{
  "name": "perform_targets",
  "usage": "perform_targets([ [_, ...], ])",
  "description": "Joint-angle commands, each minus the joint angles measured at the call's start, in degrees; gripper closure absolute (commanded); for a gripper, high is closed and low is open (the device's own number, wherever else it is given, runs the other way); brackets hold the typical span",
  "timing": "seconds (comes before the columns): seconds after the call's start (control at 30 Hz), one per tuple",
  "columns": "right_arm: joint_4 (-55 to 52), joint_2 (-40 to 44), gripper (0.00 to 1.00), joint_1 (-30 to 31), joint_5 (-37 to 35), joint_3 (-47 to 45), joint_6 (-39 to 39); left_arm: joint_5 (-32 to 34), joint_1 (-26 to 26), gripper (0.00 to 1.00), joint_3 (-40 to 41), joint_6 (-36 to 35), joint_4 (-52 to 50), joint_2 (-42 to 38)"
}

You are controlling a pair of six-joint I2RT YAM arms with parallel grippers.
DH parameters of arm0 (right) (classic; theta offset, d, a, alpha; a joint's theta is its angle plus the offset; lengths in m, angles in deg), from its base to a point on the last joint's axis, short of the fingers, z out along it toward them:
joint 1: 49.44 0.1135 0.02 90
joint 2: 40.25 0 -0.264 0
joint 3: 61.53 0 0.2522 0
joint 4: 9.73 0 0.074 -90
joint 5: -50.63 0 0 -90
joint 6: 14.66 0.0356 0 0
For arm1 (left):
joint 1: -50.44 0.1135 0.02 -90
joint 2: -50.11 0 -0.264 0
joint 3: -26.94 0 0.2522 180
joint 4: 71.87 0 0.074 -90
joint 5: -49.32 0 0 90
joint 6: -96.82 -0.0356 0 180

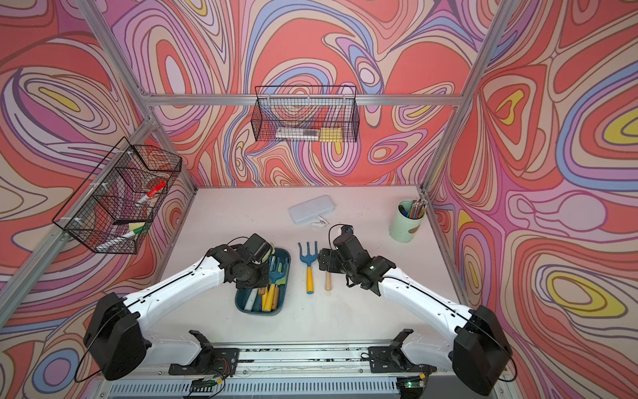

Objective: Take the hand rake out of the storage box
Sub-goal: Pick up the rake from the storage box.

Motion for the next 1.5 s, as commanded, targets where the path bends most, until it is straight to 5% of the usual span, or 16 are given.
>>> perform_targets([
  [0.0, 11.69, -2.65, 0.19, 1.33, 7.2, 1.69, 1.4, -7.97, 0.19, 0.82, -2.44, -1.98, 2.55, -3.26],
  [0.43, 23.6, -17.14, 0.51, 5.93, 15.64, 8.97, 6.45, -15.71, 0.19, 0.82, -2.95, -5.95, 7.64, -6.63],
  [1.17, 29.25, -16.88, 0.48, 6.49, 23.48, 3.08, 9.54, -17.93, 0.19, 0.81, -2.99, -6.23, 13.29, -6.16],
  [1.33, 32.65, -17.49, 0.54, 6.49, 24.01, 1.41, 12.31, -17.6, 0.11, 0.81, -1.92, -6.14, 14.96, -7.68],
  [1.47, 32.19, -17.23, 0.71, 6.5, 23.49, 1.62, 12.34, -16.35, 0.16, 0.81, -1.24, -5.59, 14.96, -7.67],
])
